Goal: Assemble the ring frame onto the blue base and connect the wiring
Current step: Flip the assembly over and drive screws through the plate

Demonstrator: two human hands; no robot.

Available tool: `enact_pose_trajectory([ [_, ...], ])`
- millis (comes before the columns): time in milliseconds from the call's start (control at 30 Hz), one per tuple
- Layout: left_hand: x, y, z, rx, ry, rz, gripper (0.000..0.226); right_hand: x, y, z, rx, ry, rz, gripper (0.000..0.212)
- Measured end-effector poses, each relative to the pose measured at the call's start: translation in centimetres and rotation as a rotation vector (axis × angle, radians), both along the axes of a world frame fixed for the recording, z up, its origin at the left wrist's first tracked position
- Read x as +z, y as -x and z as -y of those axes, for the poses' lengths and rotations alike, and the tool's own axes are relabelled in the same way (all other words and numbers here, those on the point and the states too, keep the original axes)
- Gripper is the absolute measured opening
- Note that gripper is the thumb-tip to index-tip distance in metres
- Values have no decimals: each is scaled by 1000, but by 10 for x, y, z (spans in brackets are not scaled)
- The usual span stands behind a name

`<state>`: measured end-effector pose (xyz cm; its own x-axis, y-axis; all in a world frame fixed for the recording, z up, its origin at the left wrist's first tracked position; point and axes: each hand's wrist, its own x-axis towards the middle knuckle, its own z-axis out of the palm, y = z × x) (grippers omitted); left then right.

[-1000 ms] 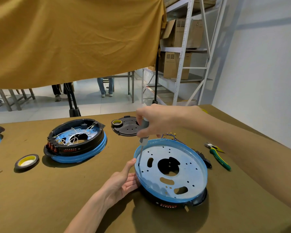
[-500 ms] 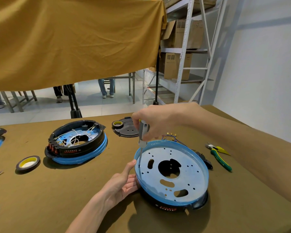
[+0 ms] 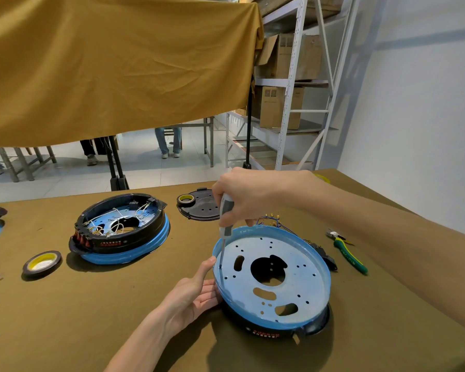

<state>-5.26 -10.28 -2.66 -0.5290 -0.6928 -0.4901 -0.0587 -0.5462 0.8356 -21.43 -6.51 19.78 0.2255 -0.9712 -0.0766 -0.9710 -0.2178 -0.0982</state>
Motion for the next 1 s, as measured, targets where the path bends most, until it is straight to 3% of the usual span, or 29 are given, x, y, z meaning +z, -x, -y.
enact_pose_trajectory([
  [100,0,0,-1,2,4,2,99,-1,0,-1,-58,14,-35,37],
  [400,0,1,1,10,-20,-11,95,4,1,-3,2,-37,-8,24],
  [633,-1,-1,2,7,-34,-13,97,8,3,-1,-46,-96,-48,36],
  [800,-1,1,3,0,-40,-9,97,10,-2,-1,14,-72,5,21],
  [1000,0,1,3,7,-64,-10,99,8,-1,1,-10,-61,-49,28],
])
